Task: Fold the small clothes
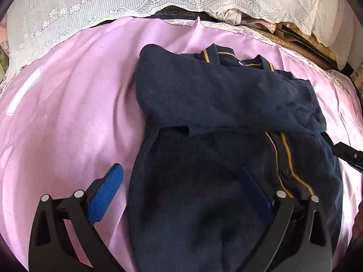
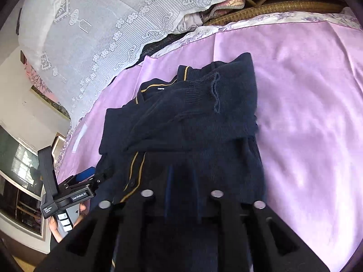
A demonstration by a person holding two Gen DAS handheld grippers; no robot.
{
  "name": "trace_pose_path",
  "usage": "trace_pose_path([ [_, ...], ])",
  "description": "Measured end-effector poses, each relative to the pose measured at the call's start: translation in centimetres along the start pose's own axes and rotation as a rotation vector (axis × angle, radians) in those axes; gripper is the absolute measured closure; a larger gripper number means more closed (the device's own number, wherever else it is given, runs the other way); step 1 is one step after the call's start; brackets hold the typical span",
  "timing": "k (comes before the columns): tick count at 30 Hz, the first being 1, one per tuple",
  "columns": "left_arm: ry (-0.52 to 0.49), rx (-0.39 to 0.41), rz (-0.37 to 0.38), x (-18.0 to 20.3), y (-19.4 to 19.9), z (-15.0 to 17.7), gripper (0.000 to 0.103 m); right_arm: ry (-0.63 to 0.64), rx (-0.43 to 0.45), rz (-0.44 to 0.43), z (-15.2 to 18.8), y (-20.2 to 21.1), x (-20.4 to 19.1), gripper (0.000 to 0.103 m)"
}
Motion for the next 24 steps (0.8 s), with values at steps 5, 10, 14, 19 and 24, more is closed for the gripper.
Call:
trace_pose_path([
  [5,0.017,-0.003,0.081,-1.7,4.4,5.5,0.005,-0.024,0.005,-0.006,4.4,4.1,1.8,0.061],
  [10,0.02,-0.054,0.167,-1.5,5.8,11.7,0.005,-0.086,-0.045,-0.054,10.0,5.7,3.9,0.061],
  [14,-0.022,-0.041,0.237,0.7,6.9,13.5,0.005,-0.123,-0.088,-0.136,13.6,6.2,4.2,0.06],
  [19,0.039,-0.048,0.292,1.0,5.6,12.9,0.005,-0.139,-0.1,-0.174,13.8,5.1,2.8,0.051],
  [24,0.044,-0.009,0.257,1.1,6.1,13.0,0.033,-0.091,-0.039,-0.105,14.3,5.4,1.7,0.096],
])
Point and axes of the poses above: each gripper's, at about its wrist camera, not at the fingertips, and y roughly against the way its jaws point, x to its right, z to its underside, the point moved 2 cm from there along -y, roughly the way its jaws point, and after that the axes turned 6 degrees about z, right-handed, at the moved point
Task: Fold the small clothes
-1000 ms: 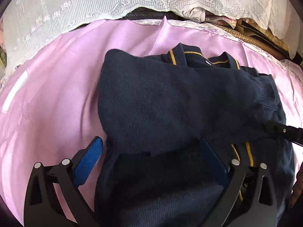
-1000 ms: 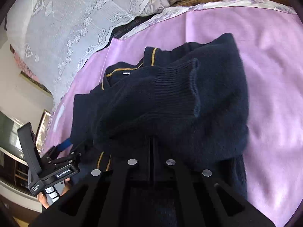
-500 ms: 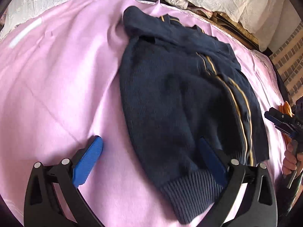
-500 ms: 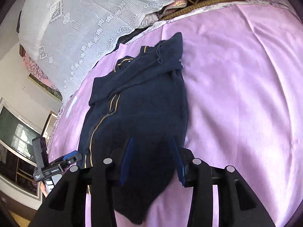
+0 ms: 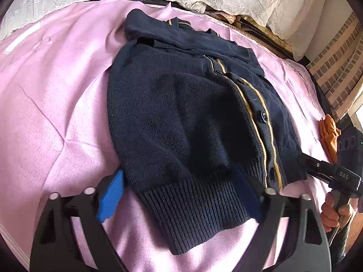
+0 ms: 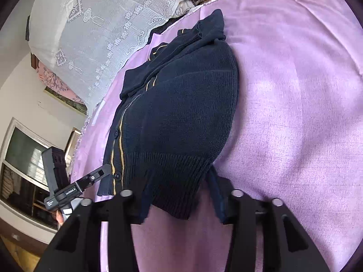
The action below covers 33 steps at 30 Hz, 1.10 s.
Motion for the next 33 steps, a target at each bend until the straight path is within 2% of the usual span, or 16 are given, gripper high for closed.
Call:
trace_pose_path([
  [1,0.0,0.006,0.0,-0.2,0.3,0.1,0.038,-0.021,0.012,-0.014,0.0,0.3,0.2,0.096],
  [2,0.007,0.01,0.012,-0.4,0.7,0.1,0.051,-0.022,0.036,-0.015,-0.2,1.0,0.2,0.096],
  [4,0.032,0.013,0.047,-0.9,1.5,0.2,0.085,0.016,0.097,-0.013,0.0,3.1,-0.5,0.096],
  [5,0.048,0.016,0.073,-1.1,2.0,0.4,0.089,0.03,0.108,-0.023,0.2,4.0,-0.6,0.096],
  [7,0.067,0.026,0.106,-1.6,2.9,1.1,0.089,0.056,0.085,-0.001,1.0,4.4,-0.3,0.096],
  [10,0.078,-0.034,0.084,-2.1,1.6,2.0,0.089,0.042,-0.028,0.069,2.0,1.6,1.6,0.096],
  [12,0.068,-0.041,0.071,-2.0,1.7,1.9,0.086,0.058,-0.041,0.072,1.7,2.0,1.5,0.095],
  [14,0.045,-0.038,0.048,-1.9,2.4,1.9,0.082,0.048,-0.021,0.07,1.3,3.0,1.8,0.087],
  [19,-0.055,0.015,-0.076,-0.6,4.6,1.3,0.069,0.04,0.076,0.119,-1.0,4.7,1.4,0.085],
  [22,-0.12,0.031,-0.07,1.8,4.8,-0.9,0.064,0.143,0.083,0.074,-3.4,3.9,-2.6,0.086],
  [24,-0.148,0.038,-0.02,3.6,4.1,-2.8,0.041,0.203,0.056,0.039,-4.7,1.8,-5.6,0.086],
  [27,-0.136,0.042,-0.007,4.8,1.8,-5.3,0.035,0.235,-0.049,0.0,-5.3,-2.8,-7.9,0.086],
  [29,-0.117,-0.021,0.007,4.3,-0.6,-5.7,0.035,0.202,-0.109,0.013,-4.8,-5.1,-7.0,0.086],
  [31,-0.1,-0.093,-0.047,2.5,-3.0,-4.7,0.035,0.18,-0.141,0.011,-4.1,-5.9,-4.9,0.094],
  [32,-0.105,-0.101,-0.051,1.5,-3.6,-4.0,0.035,0.173,-0.146,-0.002,-4.0,-5.7,-4.0,0.103],
  [33,-0.137,-0.07,-0.028,1.4,-3.0,-3.5,0.035,0.153,-0.157,-0.031,-4.0,-5.2,-3.2,0.103],
])
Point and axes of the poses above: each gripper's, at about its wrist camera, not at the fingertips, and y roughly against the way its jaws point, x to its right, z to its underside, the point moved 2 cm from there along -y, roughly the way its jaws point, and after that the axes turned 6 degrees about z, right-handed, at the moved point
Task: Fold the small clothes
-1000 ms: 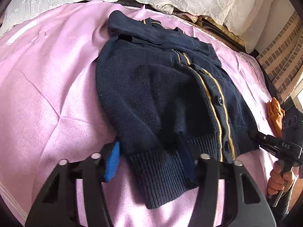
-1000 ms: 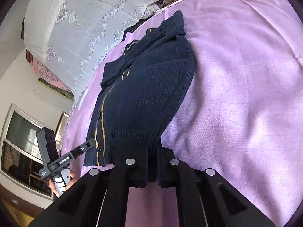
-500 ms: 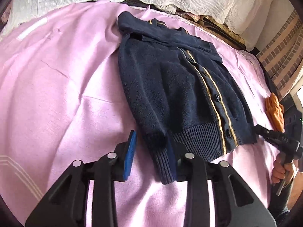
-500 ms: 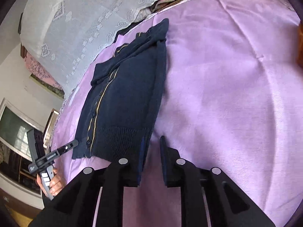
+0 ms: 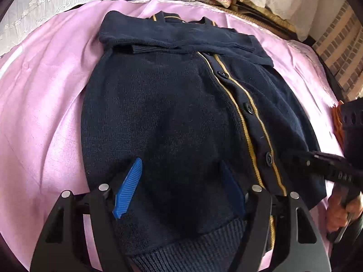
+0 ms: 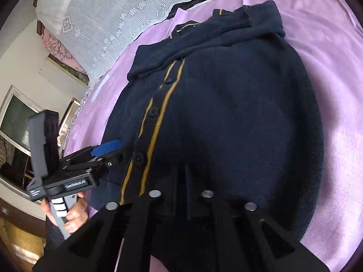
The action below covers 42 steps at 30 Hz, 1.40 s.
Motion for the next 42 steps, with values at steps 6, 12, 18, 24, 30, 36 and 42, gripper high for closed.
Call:
trace_pose_path([
  [6,-0.046,0.029,-0.061,0.0,3.5,1.1,0.032,0.019,0.071,0.042,-0.9,3.8,0.0,0.097],
  [12,0.021,0.059,-0.058,-0.7,2.1,-4.2,0.028,-0.051,0.154,0.05,-8.4,1.0,-1.1,0.097],
  [18,0.046,0.031,-0.073,-3.2,-1.8,-4.9,0.022,-0.197,0.112,-0.008,-9.0,-3.4,4.6,0.103],
  [24,0.045,0.039,-0.123,-3.8,-0.4,-4.2,0.019,-0.232,0.153,0.048,-7.7,0.0,6.5,0.103],
  [30,0.069,0.1,-0.158,-4.5,3.1,-2.3,0.018,-0.189,0.194,0.114,-4.6,3.8,6.9,0.078],
  [36,0.16,0.059,-0.054,-5.1,4.3,1.2,0.016,-0.119,0.198,0.109,1.2,6.7,6.0,0.061],
  [42,0.132,0.069,0.031,-2.7,5.4,5.3,0.011,-0.037,0.178,0.051,6.4,7.8,3.7,0.056],
])
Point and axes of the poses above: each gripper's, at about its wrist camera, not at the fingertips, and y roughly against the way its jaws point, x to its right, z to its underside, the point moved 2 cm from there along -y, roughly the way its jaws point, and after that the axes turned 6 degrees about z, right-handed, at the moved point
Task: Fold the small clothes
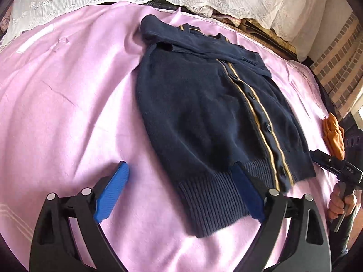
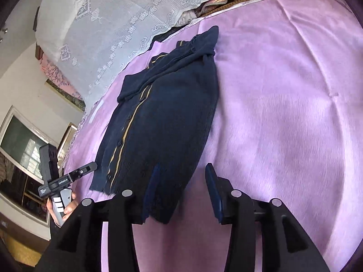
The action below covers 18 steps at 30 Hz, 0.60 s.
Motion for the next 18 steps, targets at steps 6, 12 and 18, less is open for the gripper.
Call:
trace_pose_path([
  [6,-0.013,-0.008,0.065,1.1,0.0,1.8,0.008,0.005,-0.017,-0.01,1.2,-0.2,-0.6,0.055],
  [12,0.05,-0.022,0.187,0.9,-0.6,1.4,0.008,-0.06,-0.029,-0.05,1.3,-0.6,-0.3,0.055],
  [18,0.069,-0.023,0.238,1.2,-0.7,1.4,0.01,-0.101,-0.051,-0.101,1.5,-1.2,-0.5,0.058],
])
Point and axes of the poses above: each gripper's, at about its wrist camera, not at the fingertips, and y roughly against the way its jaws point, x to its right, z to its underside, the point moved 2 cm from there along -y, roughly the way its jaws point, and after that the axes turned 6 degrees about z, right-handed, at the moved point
